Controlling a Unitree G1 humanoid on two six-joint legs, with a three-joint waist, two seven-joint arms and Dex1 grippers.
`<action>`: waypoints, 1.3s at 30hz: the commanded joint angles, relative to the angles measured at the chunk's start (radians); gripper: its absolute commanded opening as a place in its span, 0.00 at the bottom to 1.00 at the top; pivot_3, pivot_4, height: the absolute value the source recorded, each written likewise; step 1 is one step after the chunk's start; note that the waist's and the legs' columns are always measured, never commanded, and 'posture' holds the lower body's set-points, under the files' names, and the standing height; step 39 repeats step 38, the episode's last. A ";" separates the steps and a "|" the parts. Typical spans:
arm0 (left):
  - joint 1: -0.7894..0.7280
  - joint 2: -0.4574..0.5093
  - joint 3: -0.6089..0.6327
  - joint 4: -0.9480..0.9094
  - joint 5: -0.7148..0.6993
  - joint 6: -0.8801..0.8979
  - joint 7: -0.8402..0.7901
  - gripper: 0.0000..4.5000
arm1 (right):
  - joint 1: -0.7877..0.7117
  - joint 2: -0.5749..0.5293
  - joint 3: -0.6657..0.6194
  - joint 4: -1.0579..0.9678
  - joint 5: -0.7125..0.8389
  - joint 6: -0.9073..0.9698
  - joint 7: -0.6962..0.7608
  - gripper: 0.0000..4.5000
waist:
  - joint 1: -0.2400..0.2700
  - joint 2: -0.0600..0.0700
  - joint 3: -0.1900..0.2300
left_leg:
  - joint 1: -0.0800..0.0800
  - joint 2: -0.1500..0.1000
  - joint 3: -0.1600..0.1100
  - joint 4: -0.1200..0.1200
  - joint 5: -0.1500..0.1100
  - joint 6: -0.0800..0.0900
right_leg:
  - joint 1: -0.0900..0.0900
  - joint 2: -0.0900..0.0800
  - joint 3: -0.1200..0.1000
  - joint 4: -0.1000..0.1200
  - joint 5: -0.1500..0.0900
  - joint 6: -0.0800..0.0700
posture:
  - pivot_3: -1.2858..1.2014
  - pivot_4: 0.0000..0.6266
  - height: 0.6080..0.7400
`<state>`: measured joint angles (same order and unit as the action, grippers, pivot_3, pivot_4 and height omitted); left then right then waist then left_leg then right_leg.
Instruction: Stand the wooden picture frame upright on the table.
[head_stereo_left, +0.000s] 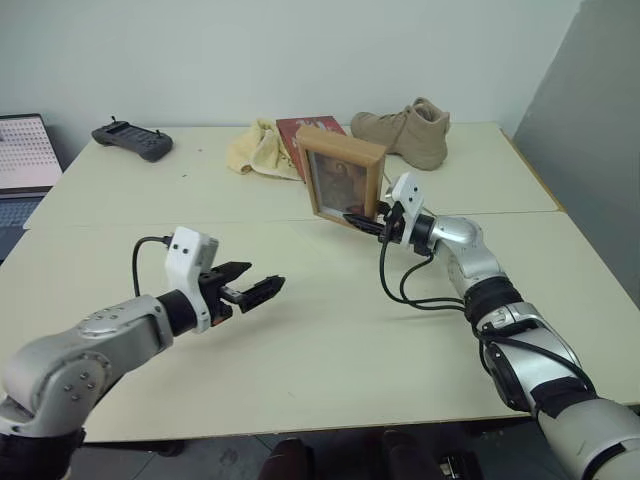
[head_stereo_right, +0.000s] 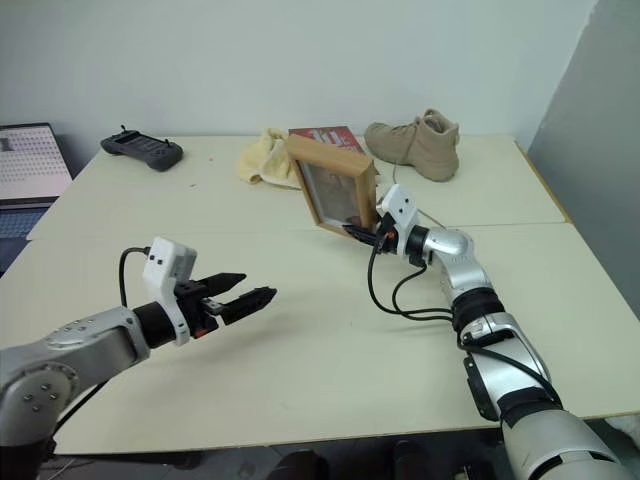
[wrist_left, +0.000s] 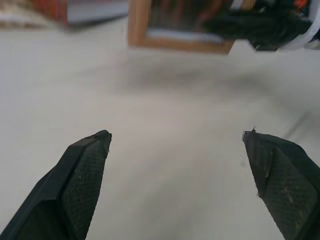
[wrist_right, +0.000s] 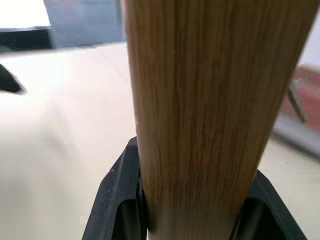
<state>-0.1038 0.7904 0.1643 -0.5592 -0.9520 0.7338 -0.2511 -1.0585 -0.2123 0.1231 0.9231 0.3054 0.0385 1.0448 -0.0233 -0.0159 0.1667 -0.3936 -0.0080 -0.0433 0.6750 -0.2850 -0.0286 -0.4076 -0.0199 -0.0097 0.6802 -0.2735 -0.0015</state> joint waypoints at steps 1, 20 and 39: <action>0.049 -0.048 -0.038 -0.085 0.171 -0.131 -0.022 1.00 | -0.077 0.041 -0.048 0.094 0.041 0.177 0.121 0.29 | -0.001 0.000 0.000 | 0.000 0.000 0.000 0.000 0.000 0.000 | 0.000 0.000 0.001 0.000 0.000 0.000 | 0.52 0.24 1.00; 0.140 -0.162 -0.066 -0.068 0.329 -0.172 -0.109 1.00 | 0.089 0.119 -0.064 0.217 -0.123 -0.061 0.100 0.55 | 0.003 0.000 0.000 | -0.001 0.000 0.001 0.000 -0.001 0.002 | -0.001 0.000 0.000 0.001 0.000 0.000 | 0.52 0.24 1.00; -0.053 0.129 0.090 0.303 0.276 -0.053 -0.497 1.00 | 0.386 -0.352 -0.114 -0.669 0.056 0.459 0.237 0.98 | 0.017 0.002 0.001 | 0.000 0.000 0.000 0.000 -0.002 0.003 | 0.000 0.000 -0.002 0.001 0.000 0.000 | 0.52 0.24 1.00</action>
